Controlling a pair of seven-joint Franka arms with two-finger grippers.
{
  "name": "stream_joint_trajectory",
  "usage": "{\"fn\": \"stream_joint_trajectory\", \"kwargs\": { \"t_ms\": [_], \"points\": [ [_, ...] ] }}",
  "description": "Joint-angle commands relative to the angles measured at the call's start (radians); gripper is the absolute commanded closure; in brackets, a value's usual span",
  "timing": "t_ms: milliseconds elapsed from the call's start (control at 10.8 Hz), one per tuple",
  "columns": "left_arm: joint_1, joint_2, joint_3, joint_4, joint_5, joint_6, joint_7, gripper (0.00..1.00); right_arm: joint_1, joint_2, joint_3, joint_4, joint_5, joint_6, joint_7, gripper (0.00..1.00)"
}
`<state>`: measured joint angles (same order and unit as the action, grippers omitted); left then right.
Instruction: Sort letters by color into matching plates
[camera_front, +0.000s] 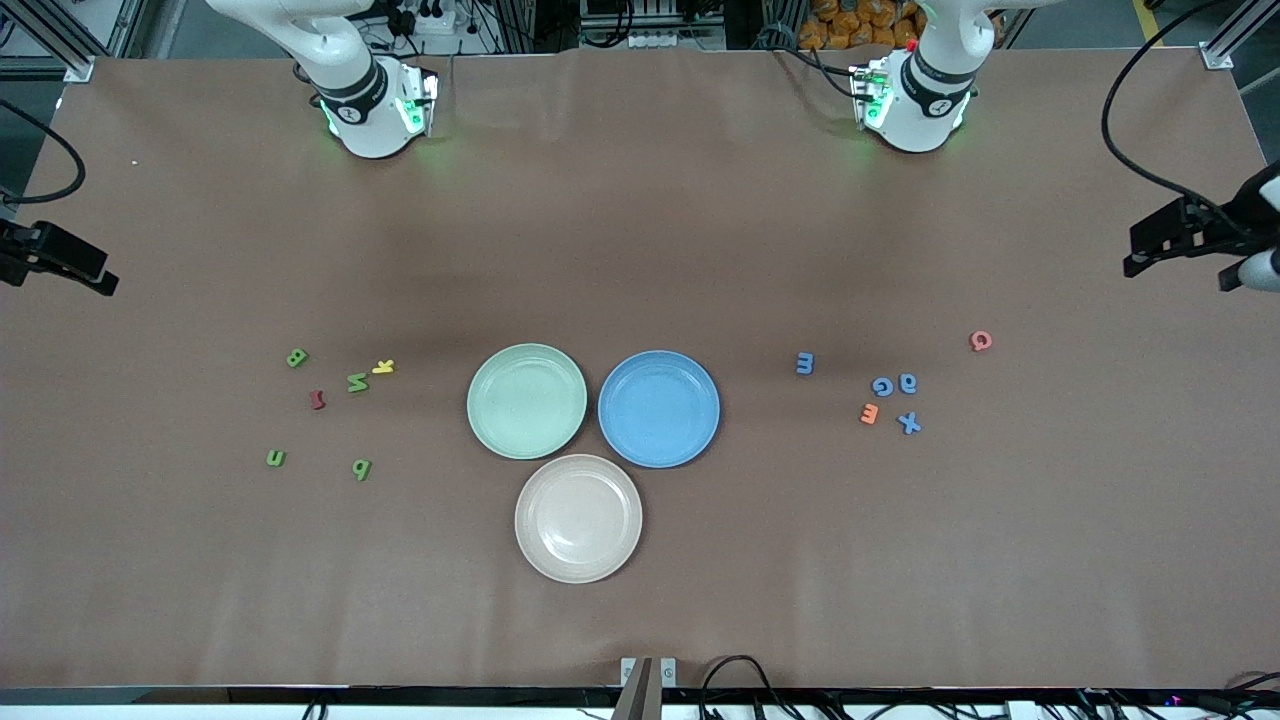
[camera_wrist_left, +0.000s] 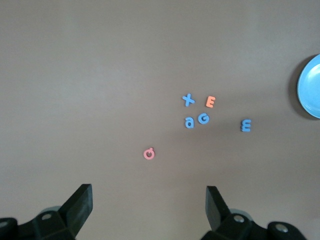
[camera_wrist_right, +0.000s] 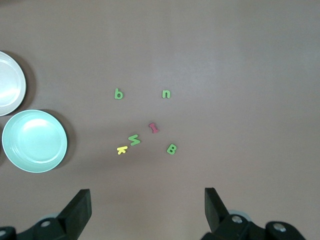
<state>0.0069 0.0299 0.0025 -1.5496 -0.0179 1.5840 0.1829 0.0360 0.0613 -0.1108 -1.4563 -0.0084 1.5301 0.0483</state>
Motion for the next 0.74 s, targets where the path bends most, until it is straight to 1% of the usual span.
{"fn": "stream_joint_trajectory", "kwargs": {
  "t_ms": [0,186,278,371,464,557,650],
  "points": [
    [0.011,0.021,-0.001,-0.151,-0.047,0.120,0.010,0.00,-0.008,-0.003,-0.003,0.002,0.013,-0.010,-0.010,0.00],
    [0.008,0.022,-0.003,-0.222,-0.048,0.184,0.006,0.00,-0.005,-0.001,-0.004,0.001,0.013,-0.019,-0.004,0.00],
    [0.008,0.024,-0.006,-0.272,-0.047,0.233,0.004,0.00,-0.005,0.000,-0.003,-0.001,0.014,-0.016,-0.004,0.00],
    [0.008,0.021,-0.006,-0.334,-0.047,0.310,-0.017,0.00,-0.004,0.012,-0.003,-0.002,0.016,-0.007,-0.004,0.00],
    [0.005,0.024,-0.007,-0.372,-0.044,0.364,-0.055,0.00,-0.004,0.018,-0.003,-0.016,0.039,0.011,-0.004,0.00],
    [0.001,0.031,-0.009,-0.388,-0.033,0.391,-0.095,0.00,-0.007,0.018,-0.003,-0.059,0.066,0.053,-0.002,0.00],
    [-0.002,0.045,-0.010,-0.391,-0.030,0.399,-0.126,0.00,-0.007,0.015,-0.003,-0.103,0.070,0.092,-0.004,0.00]
  ]
}}
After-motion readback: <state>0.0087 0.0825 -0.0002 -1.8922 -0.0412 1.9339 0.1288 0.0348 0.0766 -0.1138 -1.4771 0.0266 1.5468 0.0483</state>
